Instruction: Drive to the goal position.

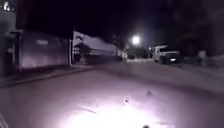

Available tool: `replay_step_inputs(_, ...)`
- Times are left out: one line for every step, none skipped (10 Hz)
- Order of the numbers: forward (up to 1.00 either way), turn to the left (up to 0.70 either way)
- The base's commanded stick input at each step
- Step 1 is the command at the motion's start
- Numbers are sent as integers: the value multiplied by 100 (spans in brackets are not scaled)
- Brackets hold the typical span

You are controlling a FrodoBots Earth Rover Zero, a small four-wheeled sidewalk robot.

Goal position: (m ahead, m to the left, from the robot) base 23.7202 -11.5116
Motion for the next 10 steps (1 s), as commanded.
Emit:
replay_step_inputs(-50,0)
replay_step_inputs(0,0)
replay_step_inputs(0,0)
replay_step_inputs(36,-5)
replay_step_inputs(70,-18)
replay_step_inputs(70,-35)
replay_step_inputs(70,-35)
replay_step_inputs(70,-35)
replay_step_inputs(70,-35)
replay_step_inputs(70,-35)
